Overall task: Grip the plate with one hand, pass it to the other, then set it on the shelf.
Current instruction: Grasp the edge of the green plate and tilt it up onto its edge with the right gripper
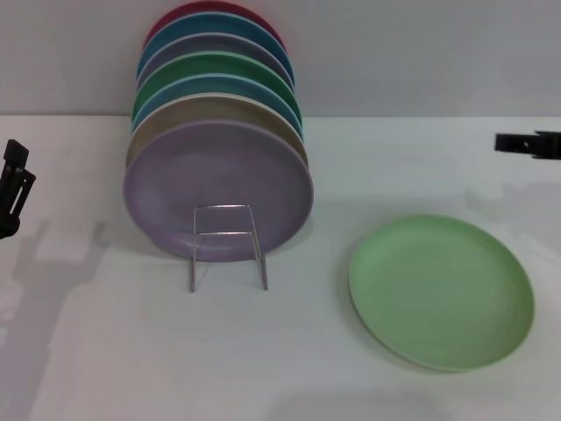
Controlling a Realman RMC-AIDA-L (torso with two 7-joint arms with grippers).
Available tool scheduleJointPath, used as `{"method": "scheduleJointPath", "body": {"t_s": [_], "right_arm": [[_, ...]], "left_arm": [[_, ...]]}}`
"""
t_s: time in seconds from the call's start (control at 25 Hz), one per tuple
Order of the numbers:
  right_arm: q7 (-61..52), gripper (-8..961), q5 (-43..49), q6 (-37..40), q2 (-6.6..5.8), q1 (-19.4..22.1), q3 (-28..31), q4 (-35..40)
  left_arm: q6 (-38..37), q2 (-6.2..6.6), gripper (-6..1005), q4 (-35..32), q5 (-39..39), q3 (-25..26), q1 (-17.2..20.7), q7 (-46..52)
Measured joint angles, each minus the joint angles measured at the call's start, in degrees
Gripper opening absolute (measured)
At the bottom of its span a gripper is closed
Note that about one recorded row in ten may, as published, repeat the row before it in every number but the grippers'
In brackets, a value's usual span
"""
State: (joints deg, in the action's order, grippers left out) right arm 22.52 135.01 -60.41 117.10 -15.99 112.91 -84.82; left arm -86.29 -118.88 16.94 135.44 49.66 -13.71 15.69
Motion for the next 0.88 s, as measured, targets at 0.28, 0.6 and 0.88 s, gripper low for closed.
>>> {"method": "scheduleJointPath", "body": {"t_s": [0.28, 0.6, 0.88], "right_arm": [[1.9, 659, 4.9, -18.2, -1.53, -5.5, 13.7, 3.6], [4.2, 659, 8.2, -25.9, -3.02, -10.0, 19.2, 10.4], [4.1, 659, 10.2, -28.8, -3.26, -11.1, 19.2, 12.1]], "left_arm": [[-0.8, 0.05, 855, 0.0, -0.3, 0.0, -0.5, 0.0], [-1.8, 0.06, 855, 0.0, -0.1, 0.0, -0.5, 0.0], [-2.2, -0.03, 855, 0.0, 0.0, 0.0, -0.5, 0.0]]}}
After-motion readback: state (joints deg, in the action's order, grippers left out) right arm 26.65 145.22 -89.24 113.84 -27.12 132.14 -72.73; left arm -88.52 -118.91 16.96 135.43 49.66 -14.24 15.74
